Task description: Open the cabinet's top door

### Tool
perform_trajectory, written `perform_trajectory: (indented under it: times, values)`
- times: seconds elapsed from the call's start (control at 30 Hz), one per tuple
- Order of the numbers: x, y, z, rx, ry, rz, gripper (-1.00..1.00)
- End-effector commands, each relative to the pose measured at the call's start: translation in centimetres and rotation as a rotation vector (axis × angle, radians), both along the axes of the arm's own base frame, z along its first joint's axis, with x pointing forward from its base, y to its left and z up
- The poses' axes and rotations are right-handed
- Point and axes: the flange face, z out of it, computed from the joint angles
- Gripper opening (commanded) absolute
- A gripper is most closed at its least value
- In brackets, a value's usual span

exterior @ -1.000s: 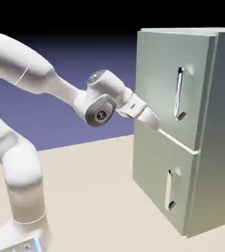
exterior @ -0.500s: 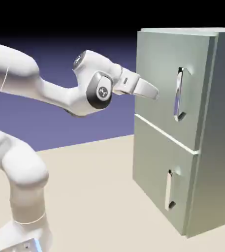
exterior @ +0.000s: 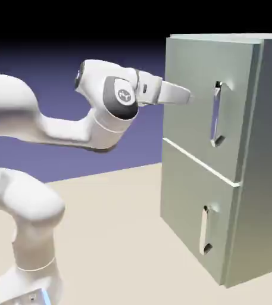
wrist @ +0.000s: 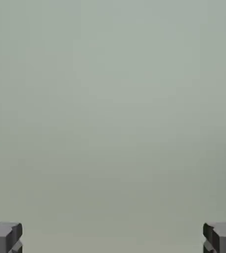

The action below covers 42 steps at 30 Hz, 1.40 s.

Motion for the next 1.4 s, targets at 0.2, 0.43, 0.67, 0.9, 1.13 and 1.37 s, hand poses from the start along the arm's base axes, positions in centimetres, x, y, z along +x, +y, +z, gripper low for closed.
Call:
perform_trajectory:
  times: [0.2,0.43,0.67,0.9,1.13,1.37]
  values:
    - [-0.5,-3.0,-0.7,0.03,-0.09,-0.004,1.0]
    - [-0.2,-6.2,-2.7,0.07,-0.166,-0.008,1.0]
    - [0.9,-9.0,-5.8,0.114,-0.225,-0.008,1.0]
    - [5.9,-8.8,-5.8,0.114,-0.225,-0.008,1.0]
    - [1.5,-6.8,-5.8,0.099,-0.232,-0.136,-1.0]
    - [-4.4,-3.1,-5.8,0.078,-0.241,-0.32,-1.0]
